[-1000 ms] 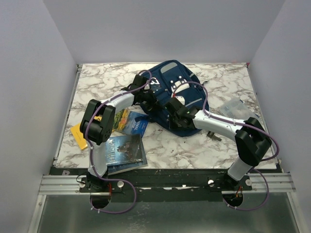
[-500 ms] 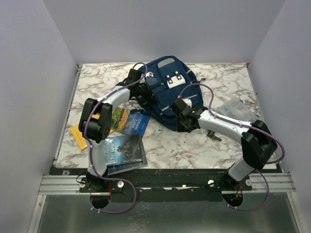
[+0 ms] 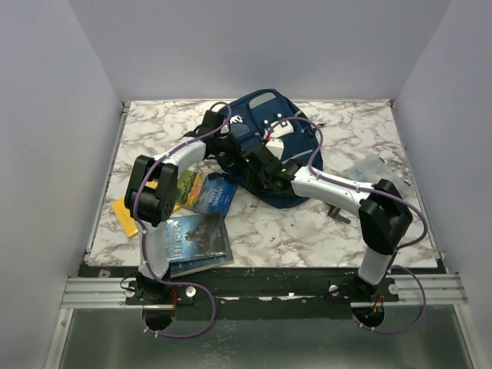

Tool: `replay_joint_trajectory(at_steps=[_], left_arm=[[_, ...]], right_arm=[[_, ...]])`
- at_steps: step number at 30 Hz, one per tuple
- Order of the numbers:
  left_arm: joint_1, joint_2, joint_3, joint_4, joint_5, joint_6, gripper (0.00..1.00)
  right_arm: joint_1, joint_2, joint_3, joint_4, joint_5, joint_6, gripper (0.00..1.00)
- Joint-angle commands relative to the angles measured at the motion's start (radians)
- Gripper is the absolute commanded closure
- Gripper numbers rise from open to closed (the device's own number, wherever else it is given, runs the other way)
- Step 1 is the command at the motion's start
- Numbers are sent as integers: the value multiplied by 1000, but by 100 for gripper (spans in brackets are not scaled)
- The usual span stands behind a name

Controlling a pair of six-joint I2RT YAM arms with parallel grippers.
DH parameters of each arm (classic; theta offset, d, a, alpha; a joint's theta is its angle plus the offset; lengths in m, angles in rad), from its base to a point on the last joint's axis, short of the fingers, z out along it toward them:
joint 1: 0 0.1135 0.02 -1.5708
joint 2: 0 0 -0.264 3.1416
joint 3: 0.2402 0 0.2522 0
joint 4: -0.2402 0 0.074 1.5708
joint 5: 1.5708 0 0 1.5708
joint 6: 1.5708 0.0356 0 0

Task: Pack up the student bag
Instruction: Zip the student bag at the center of the board.

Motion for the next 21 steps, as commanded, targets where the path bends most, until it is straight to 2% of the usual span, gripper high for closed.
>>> replay_joint_trajectory(at_steps=[1, 4, 7, 14, 21], left_arm=[[1, -1, -15, 20, 66, -67, 100], [1, -1, -21, 21, 61, -74, 100], [1, 2, -22, 21, 66, -79, 100], [1, -5, -24, 21, 70, -84, 100], [1, -16, -25, 21, 67, -78, 100]], right_arm=[[35, 71, 82, -147, 251, 141, 50], [51, 156, 160, -283, 335, 253, 52], [78, 234, 232, -380, 384, 331, 65], [96, 315, 287, -467, 485, 477, 65], [96, 359, 347, -467, 567, 452, 65]])
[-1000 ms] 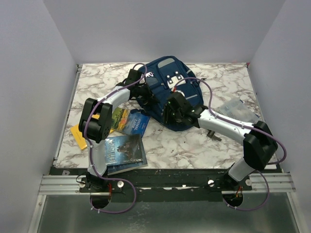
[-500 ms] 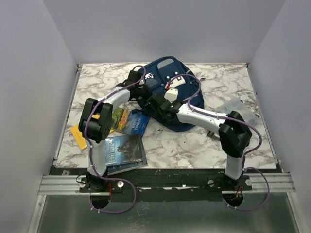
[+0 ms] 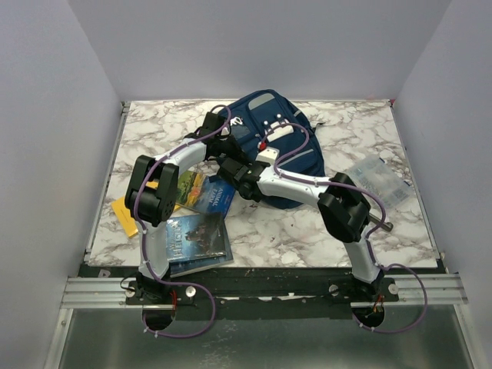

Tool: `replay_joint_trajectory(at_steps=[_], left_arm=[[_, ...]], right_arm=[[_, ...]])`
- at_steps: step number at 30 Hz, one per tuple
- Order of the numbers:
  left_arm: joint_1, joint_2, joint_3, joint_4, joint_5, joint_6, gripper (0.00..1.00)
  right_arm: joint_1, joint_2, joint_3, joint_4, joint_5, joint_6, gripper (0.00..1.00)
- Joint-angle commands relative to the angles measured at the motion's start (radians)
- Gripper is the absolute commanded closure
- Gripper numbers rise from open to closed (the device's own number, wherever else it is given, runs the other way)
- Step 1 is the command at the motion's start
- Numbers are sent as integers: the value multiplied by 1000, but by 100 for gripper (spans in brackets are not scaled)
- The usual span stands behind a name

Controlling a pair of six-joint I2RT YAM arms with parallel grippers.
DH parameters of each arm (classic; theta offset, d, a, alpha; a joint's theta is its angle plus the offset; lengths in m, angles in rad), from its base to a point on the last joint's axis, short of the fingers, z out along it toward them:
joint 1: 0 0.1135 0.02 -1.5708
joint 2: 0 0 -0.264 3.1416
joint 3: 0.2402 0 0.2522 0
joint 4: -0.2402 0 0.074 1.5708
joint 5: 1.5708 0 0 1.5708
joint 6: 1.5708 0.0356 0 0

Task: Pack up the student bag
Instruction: Zip the student bag at the center of the board.

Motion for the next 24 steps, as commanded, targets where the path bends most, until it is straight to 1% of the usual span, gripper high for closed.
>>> replay_joint_trajectory(at_steps=[1, 4, 7, 9, 12, 13, 14, 19, 22, 24], left_arm=[[0, -19, -6, 13, 49, -12, 100], [0, -20, -11, 13, 47, -11, 100], [0, -26, -16, 12, 36, -2, 100], [0, -27, -14, 12, 25, 4, 100], [0, -23, -8, 10, 28, 12, 100], [1, -24, -7, 5, 19, 19, 100], [1, -23, -2, -1, 9, 29, 100], [3, -10, 39, -48, -17, 77, 100], [5, -4, 58, -69, -43, 105, 100], [9, 5, 71, -80, -38, 113, 100]], right_arm=[[-2, 60, 65, -62, 143, 28, 64], [-2, 93, 100, -77, 153, 15, 64], [-2, 97, 113, -90, 155, 1, 68], [-2, 86, 106, -83, 151, -19, 75], [-1, 51, 73, -48, 117, -66, 92], [-2, 35, 63, -35, 91, -89, 97], [-2, 17, 50, -20, 68, -120, 99], [-10, -122, -59, 63, -137, -279, 100], [-53, -228, -192, 147, -325, -345, 99], [-82, -290, -281, 218, -408, -403, 100]])
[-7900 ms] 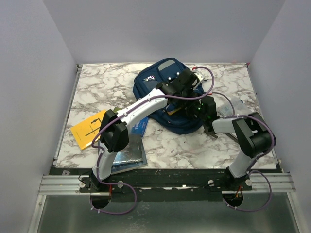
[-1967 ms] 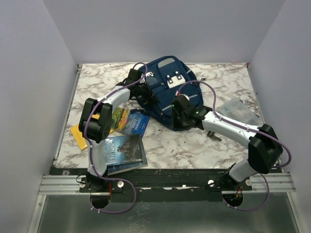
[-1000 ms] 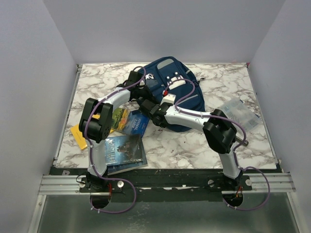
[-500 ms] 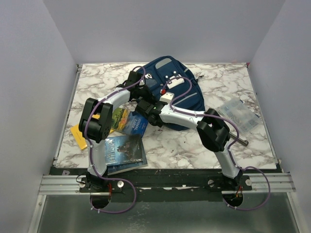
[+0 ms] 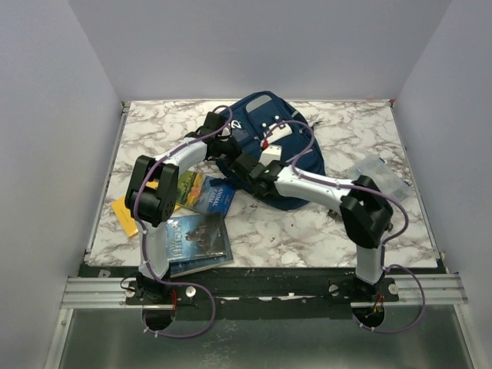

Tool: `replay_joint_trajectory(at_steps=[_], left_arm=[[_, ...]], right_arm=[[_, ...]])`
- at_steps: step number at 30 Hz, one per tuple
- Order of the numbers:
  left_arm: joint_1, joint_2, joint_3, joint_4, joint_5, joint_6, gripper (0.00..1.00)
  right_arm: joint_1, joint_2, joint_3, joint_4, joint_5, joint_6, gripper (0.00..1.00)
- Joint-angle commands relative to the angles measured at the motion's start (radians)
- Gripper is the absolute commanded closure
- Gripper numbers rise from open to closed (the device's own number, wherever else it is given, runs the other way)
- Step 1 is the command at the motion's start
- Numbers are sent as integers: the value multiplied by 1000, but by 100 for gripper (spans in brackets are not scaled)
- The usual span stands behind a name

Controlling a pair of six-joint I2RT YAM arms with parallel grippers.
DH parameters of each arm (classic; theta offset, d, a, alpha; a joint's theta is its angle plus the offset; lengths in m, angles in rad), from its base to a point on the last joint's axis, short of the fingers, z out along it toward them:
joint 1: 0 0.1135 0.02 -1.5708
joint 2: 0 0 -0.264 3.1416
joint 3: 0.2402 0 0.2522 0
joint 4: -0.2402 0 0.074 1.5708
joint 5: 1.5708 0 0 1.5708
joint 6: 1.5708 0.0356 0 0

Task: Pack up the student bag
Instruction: Zip the student bag at the center of the board.

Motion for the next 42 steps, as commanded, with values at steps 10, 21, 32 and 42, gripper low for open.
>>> replay_joint_trajectory(at_steps=[10, 21, 32, 42], left_arm=[[24, 26, 87, -46, -51, 140, 100], [31, 38, 135, -68, -39, 201, 100], [32, 52, 223, -149, -82, 368, 100], [63, 72, 273, -192, -72, 462, 100]], right_arm=[[-252, -425, -470, 348, -580, -304, 99], [-439, -389, -420, 188, -435, -553, 99], [-436, -311, -273, 166, -177, -1018, 99], [-658, -139, -331, 387, -278, -1354, 100]])
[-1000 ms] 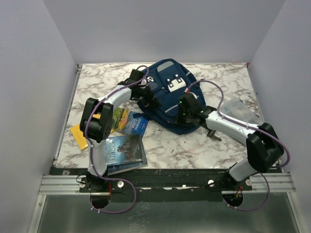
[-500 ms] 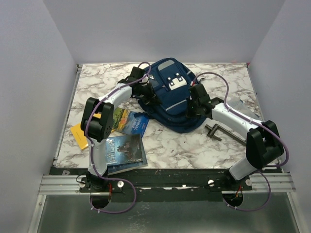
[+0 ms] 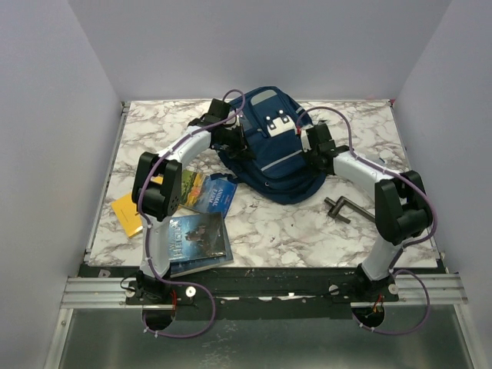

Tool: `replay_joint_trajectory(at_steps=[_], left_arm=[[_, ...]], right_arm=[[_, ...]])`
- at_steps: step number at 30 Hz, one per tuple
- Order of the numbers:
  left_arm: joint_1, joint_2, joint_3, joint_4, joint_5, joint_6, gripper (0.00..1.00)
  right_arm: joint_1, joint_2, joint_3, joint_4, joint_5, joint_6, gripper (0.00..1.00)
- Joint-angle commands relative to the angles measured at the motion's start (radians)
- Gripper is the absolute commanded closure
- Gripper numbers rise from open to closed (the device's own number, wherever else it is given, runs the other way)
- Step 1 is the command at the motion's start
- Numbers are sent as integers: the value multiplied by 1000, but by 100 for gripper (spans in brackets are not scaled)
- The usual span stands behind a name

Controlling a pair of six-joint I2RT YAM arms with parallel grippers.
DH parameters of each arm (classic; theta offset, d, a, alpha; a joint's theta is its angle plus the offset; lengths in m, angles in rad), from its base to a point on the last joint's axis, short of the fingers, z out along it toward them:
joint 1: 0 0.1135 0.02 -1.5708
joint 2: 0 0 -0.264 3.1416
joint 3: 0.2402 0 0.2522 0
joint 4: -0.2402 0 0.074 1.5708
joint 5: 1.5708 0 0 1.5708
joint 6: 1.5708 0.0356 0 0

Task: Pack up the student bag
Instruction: Zip the student bag at the center of the board.

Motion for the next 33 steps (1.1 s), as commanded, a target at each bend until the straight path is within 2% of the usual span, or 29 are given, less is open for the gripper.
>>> replay_joint_trajectory(at_steps=[1, 5, 7, 9, 10, 13, 15, 19, 23, 25, 28, 30, 33], left_arm=[[67, -4, 40, -38, -56, 112, 100], [67, 20, 61, -41, -16, 129, 100], [67, 24, 72, -57, -11, 140, 100], [66, 16, 82, -65, -5, 143, 100], [65, 8, 82, -64, -5, 143, 92], [54, -47, 73, -67, -44, 169, 62], [49, -102, 54, -64, -73, 180, 44], [25, -252, -24, -19, -159, 199, 25], [-62, -449, -240, 150, -258, 232, 19], [-144, -546, -391, 303, -318, 313, 17], [-300, -639, -605, 541, -429, 527, 17], [-384, -655, -683, 657, -461, 654, 17], [-474, -603, -675, 697, -539, 789, 20]], right_arm=[[-138, 42, -47, 76, 46, -243, 99], [-139, -42, -166, 235, -193, -489, 99], [-139, -88, -195, 285, -184, -482, 99], [-140, -104, -151, 207, -251, -452, 99], [-139, -98, -114, 151, -279, -430, 100], [-139, -66, 11, -16, -347, -284, 99], [-139, -77, 34, -51, -385, -202, 99], [-139, -143, 10, -39, -414, -111, 99], [-140, -205, -25, -7, -472, -58, 99], [-140, -215, -26, -3, -510, -40, 99], [-140, -227, -24, 1, -544, -17, 99], [-139, -237, -22, -1, -565, -6, 100], [-140, -259, -30, 6, -612, 12, 99]])
